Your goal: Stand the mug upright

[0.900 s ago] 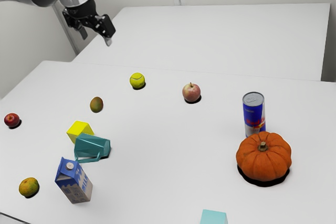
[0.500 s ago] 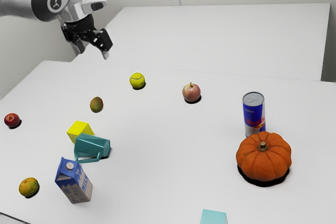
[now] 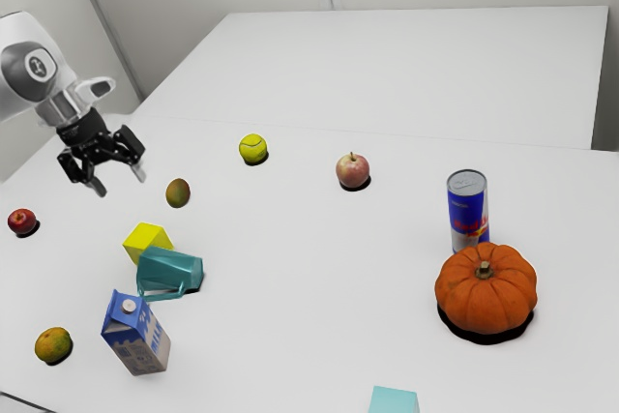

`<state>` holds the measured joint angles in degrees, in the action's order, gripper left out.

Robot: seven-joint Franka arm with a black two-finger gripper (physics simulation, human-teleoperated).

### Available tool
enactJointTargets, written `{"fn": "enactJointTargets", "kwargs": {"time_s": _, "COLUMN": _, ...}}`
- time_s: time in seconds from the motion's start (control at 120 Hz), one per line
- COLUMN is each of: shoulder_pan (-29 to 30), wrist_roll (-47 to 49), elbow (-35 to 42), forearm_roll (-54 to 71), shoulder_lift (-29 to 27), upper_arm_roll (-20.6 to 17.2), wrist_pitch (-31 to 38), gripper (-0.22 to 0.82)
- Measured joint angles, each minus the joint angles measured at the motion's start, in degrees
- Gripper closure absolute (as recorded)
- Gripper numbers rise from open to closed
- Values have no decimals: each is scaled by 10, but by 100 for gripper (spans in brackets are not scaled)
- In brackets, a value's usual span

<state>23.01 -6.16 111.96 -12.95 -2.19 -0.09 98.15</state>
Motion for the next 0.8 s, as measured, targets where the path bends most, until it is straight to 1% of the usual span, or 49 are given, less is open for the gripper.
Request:
{"fn": "enactJointTargets", "kwargs": {"time_s": 0.208, "shoulder_pan": 71, "wrist_roll": -53, "elbow": 38, "forearm_roll": -48, "shoulder_lift": 29, "upper_arm_roll": 0, "wrist_pitch": -6, "gripper": 0}}
{"fn": "enactJointTargets", "kwargs": {"time_s": 0.325, "shoulder_pan": 101, "wrist_roll": -81, "elbow": 44, "forearm_roll": -72, "shoulder_lift": 52, "upper_arm_roll": 0, "wrist_pitch": -7, "gripper": 0}}
{"fn": "enactJointTargets", "kwargs": {"time_s": 0.375, "shoulder_pan": 98, "wrist_roll": -93, "elbow": 44, "forearm_roll": -83, "shoulder_lift": 65, "upper_arm_roll": 0, "wrist_pitch": -7, "gripper": 0}}
{"fn": "enactJointTargets", "kwargs": {"time_s": 0.517, "shoulder_pan": 60, "wrist_roll": -123, "elbow": 44, "forearm_roll": -107, "shoulder_lift": 90, "upper_arm_roll": 0, "wrist_pitch": -5, "gripper": 0}}
{"fn": "enactJointTargets", "kwargs": {"time_s": 0.8, "shoulder_pan": 62, "wrist_roll": -170, "elbow": 44, "forearm_roll": -133, "shoulder_lift": 120, "upper_arm_roll": 7, "wrist_pitch": -2, "gripper": 0}}
